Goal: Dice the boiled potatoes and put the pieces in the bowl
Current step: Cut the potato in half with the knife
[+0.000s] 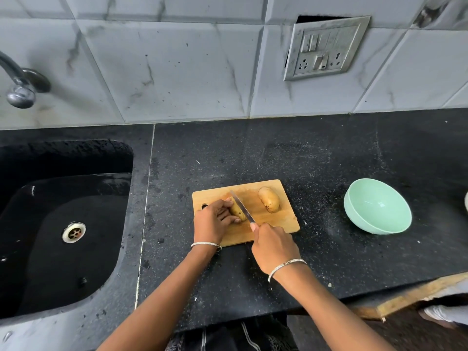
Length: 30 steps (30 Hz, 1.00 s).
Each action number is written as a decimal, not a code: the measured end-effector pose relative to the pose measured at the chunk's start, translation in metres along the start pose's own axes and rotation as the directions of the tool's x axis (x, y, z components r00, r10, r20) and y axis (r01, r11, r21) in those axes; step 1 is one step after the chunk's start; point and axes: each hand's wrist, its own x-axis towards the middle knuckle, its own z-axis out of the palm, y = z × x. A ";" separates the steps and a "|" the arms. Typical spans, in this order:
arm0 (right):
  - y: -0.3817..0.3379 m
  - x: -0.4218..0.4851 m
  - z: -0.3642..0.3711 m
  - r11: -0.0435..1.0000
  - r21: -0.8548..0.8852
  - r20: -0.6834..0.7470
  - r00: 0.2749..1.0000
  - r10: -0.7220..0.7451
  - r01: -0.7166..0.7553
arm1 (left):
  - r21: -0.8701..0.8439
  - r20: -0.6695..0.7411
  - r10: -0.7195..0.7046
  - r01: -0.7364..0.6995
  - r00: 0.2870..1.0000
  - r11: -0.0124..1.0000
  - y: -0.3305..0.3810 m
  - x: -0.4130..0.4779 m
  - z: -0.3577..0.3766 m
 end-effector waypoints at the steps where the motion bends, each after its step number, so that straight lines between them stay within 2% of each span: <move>1: 0.000 0.001 0.004 1.000 0.011 -0.004 1.000 -0.003 0.003 | -0.020 0.004 -0.005 0.005 1.000 1.000 -0.001 0.000 0.000; 10: -0.002 0.001 0.022 1.000 0.026 -0.046 0.999 -0.014 0.016 | -0.085 0.022 -0.040 0.042 0.999 0.996 -0.005 0.002 0.002; 17: -0.006 0.007 0.032 1.000 0.001 -0.039 0.999 0.012 -0.012 | -0.042 0.023 -0.027 0.028 0.999 0.999 -0.005 0.003 0.002; 22: -0.018 0.023 0.036 1.000 0.000 -0.025 0.999 0.021 -0.021 | 0.082 -0.026 0.029 -0.027 0.999 0.996 -0.008 0.006 0.002; 26: -0.019 0.021 0.041 0.999 -0.043 -0.068 0.998 -0.002 -0.001 | 0.090 -0.032 0.029 -0.026 0.999 0.996 -0.008 0.005 0.002; 30: -0.018 0.021 0.042 0.998 -0.068 -0.054 0.999 0.002 -0.006 | 0.093 -0.038 0.013 -0.009 0.999 0.996 -0.009 0.007 0.002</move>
